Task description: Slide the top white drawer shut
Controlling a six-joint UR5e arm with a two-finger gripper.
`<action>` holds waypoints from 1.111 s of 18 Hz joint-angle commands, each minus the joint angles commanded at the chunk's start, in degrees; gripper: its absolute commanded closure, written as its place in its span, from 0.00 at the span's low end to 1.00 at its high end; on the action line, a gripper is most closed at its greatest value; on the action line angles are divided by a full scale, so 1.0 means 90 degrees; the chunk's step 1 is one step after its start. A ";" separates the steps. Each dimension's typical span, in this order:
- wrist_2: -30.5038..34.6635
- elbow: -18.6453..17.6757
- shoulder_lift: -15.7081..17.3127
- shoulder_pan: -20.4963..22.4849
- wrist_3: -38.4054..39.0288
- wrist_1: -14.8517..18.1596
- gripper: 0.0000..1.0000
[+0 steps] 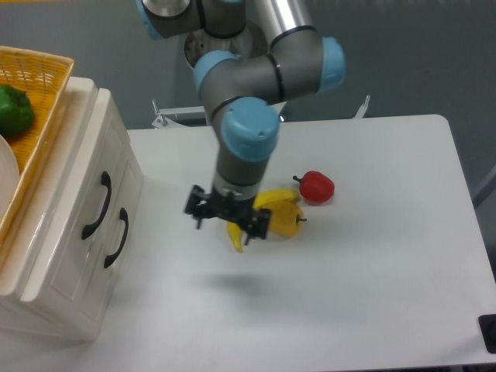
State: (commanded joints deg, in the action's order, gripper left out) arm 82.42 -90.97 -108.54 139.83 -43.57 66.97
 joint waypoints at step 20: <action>0.1350 0.0186 0.0010 0.1182 -0.3059 0.0049 0.00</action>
State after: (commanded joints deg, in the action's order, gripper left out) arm 94.57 -89.29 -108.46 150.47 -71.10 67.41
